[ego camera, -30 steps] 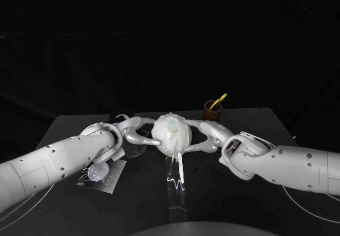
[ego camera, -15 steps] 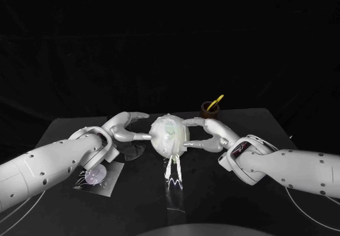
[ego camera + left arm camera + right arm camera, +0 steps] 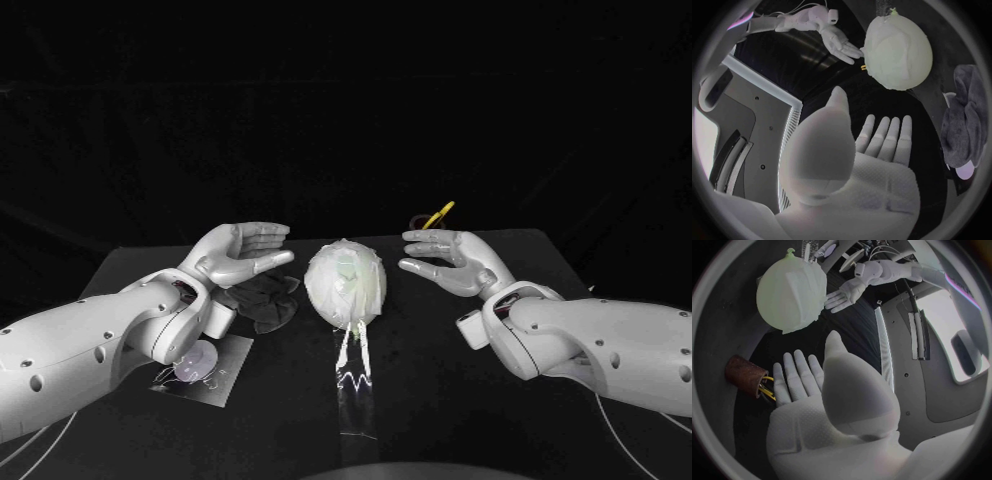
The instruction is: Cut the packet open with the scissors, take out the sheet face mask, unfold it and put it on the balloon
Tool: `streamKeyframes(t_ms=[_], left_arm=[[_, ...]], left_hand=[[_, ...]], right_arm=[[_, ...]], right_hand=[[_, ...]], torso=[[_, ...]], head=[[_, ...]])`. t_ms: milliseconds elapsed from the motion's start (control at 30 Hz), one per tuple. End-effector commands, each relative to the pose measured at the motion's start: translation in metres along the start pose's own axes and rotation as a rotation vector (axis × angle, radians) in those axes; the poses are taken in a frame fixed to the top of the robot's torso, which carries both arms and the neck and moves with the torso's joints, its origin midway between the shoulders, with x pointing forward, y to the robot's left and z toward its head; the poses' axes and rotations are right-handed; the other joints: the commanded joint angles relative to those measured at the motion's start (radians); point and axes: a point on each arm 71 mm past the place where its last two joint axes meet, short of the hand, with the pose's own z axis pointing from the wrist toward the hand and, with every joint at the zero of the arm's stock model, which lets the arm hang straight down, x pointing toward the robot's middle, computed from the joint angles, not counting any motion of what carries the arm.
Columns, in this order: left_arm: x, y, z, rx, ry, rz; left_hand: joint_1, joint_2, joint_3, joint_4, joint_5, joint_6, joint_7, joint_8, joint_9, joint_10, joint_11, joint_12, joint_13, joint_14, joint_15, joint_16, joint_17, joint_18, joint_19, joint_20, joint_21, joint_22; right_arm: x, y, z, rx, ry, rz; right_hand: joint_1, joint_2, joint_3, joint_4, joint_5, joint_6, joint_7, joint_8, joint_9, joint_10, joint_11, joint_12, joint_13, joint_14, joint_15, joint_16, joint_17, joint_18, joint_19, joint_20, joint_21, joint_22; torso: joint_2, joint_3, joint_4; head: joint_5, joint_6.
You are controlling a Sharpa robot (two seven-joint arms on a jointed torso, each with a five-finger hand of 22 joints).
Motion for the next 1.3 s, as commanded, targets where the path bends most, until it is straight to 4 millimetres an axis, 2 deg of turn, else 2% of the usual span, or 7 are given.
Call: streamKeyframes(t_ms=[33,633,667,1000,1033,1067,1300], left_arm=[[-0.001,-0.007,-0.003,0.039,-0.08,-0.257],[0.01,-0.021,-0.009,0.076,-0.207,-0.441],[0.012,-0.019,-0.01,0.055,-0.143,-0.406],[0.018,-0.017,-0.006,0.017,-0.236,-0.373],[0.018,-0.016,-0.006,0.01,-0.252,-0.367],[0.019,-0.016,-0.005,0.002,-0.271,-0.361],[0.027,-0.014,-0.003,-0.057,-0.398,-0.317]], left_hand=[[0.055,0.077,0.056,-0.015,-0.006,0.067,0.106,0.027,0.022,0.094,-0.011,0.018,0.007,0.094,-0.013,0.036,0.022,0.021,0.062,0.0,0.025,0.011],[0.057,0.093,0.051,-0.004,-0.007,0.097,0.09,0.029,0.017,0.123,-0.015,-0.029,-0.003,0.009,-0.01,-0.023,-0.011,0.007,-0.045,0.002,-0.033,-0.03],[-0.394,0.139,0.047,-0.293,-0.055,-0.61,-0.172,-0.187,-0.262,-0.645,-0.254,-0.101,-0.062,-0.561,-0.233,-0.181,-0.144,-0.091,-0.555,-0.29,-0.201,-0.112],[-0.744,0.139,0.047,-0.293,-0.055,-0.61,-0.172,-0.187,-0.262,-0.645,-0.254,-0.101,-0.062,-0.561,-0.233,-0.181,-0.144,-0.091,-0.555,-0.29,-0.201,-0.112],[-1.464,0.139,0.047,-0.293,-0.055,-0.61,-0.172,-0.187,-0.262,-0.645,-0.254,-0.101,-0.062,-0.561,-0.233,-0.181,-0.144,-0.091,-0.555,-0.29,-0.201,-0.112],[-1.464,0.139,0.047,-0.293,-0.055,-0.61,-0.172,-0.187,-0.262,-0.645,-0.254,-0.101,-0.062,-0.561,-0.233,-0.181,-0.144,-0.091,-0.555,-0.29,-0.201,-0.112],[-1.464,0.139,0.047,-0.293,-0.055,-0.61,-0.172,-0.187,-0.262,-0.645,-0.254,-0.101,-0.062,-0.561,-0.233,-0.181,-0.144,-0.091,-0.555,-0.29,-0.201,-0.112]], right_arm=[[0.0,-0.002,0.002,0.073,-0.001,0.192],[0.007,0.01,0.017,0.079,0.028,0.348],[0.004,0.009,0.016,0.095,0.002,0.296],[0.023,0.023,0.048,0.1,-0.131,0.37],[0.026,0.025,0.052,0.103,-0.148,0.38],[0.028,0.027,0.055,0.106,-0.163,0.39],[0.035,0.031,0.064,0.117,-0.208,0.42]], right_hand=[[0.014,0.015,0.004,-0.011,0.001,0.064,0.091,0.021,0.014,0.062,-0.011,0.016,0.003,0.092,-0.017,0.034,0.016,0.034,0.14,-0.001,0.057,0.067],[-0.013,0.053,-0.014,0.005,0.004,0.139,0.074,0.026,0.011,0.129,-0.029,-0.013,-0.007,0.172,-0.041,0.041,0.013,0.056,0.262,-0.004,0.067,0.021],[-0.469,-0.015,0.085,-0.267,-0.05,-0.694,-0.183,-0.156,-0.189,-0.838,-0.236,-0.089,-0.07,-0.72,-0.219,-0.147,-0.114,-0.123,-0.407,-0.293,-0.141,-0.323],[-0.828,-0.015,0.085,-0.267,-0.05,-0.694,-0.183,-0.156,-0.189,-0.838,-0.236,-0.089,-0.07,-0.72,-0.219,-0.147,-0.114,-0.123,-0.407,-0.293,-0.141,-0.323],[-0.856,-0.015,0.085,-0.267,-0.05,-0.694,-0.183,-0.156,-0.189,-0.838,-0.236,-0.089,-0.07,-0.72,-0.219,-0.147,-0.114,-0.123,-0.407,-0.293,-0.141,-0.323],[-1.559,-0.015,0.085,-0.267,-0.05,-0.694,-0.183,-0.156,-0.189,-0.838,-0.236,-0.089,-0.07,-0.72,-0.219,-0.147,-0.114,-0.123,-0.407,-0.293,-0.141,-0.323],[-1.559,-0.015,0.085,-0.267,-0.05,-0.694,-0.183,-0.156,-0.189,-0.838,-0.236,-0.089,-0.07,-0.72,-0.219,-0.147,-0.114,-0.123,-0.407,-0.293,-0.141,-0.323]], torso=[[-0.01,-0.0091,-0.0014],[-0.028,-0.0144,0.0019],[-0.025,-0.0161,0.0017],[-0.013,-0.0078,-0.0137],[-0.012,-0.0065,-0.0161],[-0.01,-0.0054,-0.0182],[-0.003,-0.0006,-0.0271]], head=[[0.002,0.005],[0.011,0.036],[0.009,0.033],[0.056,0.098],[0.064,0.108],[0.07,0.117],[0.098,0.154]])
